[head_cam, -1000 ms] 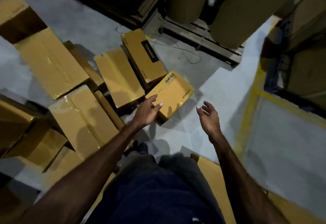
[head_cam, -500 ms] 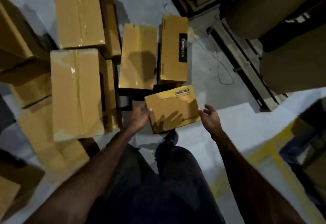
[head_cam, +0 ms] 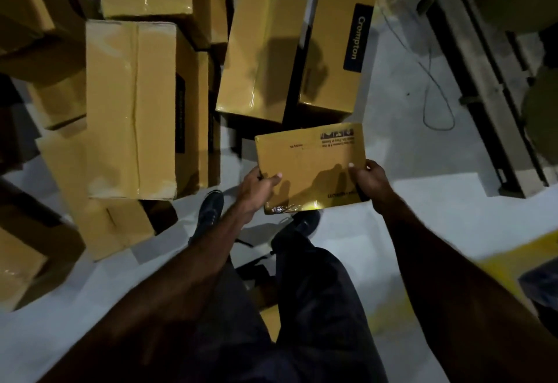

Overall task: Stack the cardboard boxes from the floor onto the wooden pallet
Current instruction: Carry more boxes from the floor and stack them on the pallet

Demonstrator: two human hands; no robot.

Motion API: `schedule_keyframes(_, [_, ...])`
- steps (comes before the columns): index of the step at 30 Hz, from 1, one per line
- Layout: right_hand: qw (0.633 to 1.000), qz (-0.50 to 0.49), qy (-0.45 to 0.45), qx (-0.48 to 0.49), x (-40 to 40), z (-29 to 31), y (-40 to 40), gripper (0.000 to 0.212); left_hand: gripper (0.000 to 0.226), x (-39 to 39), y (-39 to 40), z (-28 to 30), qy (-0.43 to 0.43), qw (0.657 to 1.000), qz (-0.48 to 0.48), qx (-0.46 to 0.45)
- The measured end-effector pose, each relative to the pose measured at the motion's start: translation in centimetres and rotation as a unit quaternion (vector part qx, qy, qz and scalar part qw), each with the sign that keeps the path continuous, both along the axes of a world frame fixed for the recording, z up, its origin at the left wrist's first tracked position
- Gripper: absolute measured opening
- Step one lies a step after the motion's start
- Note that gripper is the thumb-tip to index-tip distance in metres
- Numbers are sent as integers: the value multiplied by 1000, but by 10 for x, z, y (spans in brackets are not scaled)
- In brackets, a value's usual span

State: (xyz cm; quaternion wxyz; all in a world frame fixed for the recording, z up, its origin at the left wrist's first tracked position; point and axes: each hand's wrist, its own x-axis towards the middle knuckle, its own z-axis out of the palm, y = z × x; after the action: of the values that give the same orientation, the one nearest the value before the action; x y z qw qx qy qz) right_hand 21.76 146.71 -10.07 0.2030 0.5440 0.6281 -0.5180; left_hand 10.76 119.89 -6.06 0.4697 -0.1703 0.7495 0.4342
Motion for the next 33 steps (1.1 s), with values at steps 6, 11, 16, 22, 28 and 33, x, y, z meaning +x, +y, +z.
schedule_keyframes(6, [997,-63,29,18,39,43,-38,58,40,-3,-3,32,-6,999,-24,28])
schedule_keyframes(11, [978,-189,73,48,83,105,-94,27,43,-17,-10,83,35,991,-116,60])
schedule_keyframes(16, [941,-293,115,125,101,176,-149,24,38,-38,-15,137,92,964,-221,119])
schedule_keyframes(22, [837,-464,193,216,110,254,-236,29,27,-56,-33,189,126,922,-303,206])
schedule_keyframes(28, [715,-597,225,284,129,317,-308,16,51,-30,-52,249,124,873,-368,294])
schedule_keyframes(33, [615,-667,221,358,173,359,-353,34,59,14,-57,306,125,814,-434,366])
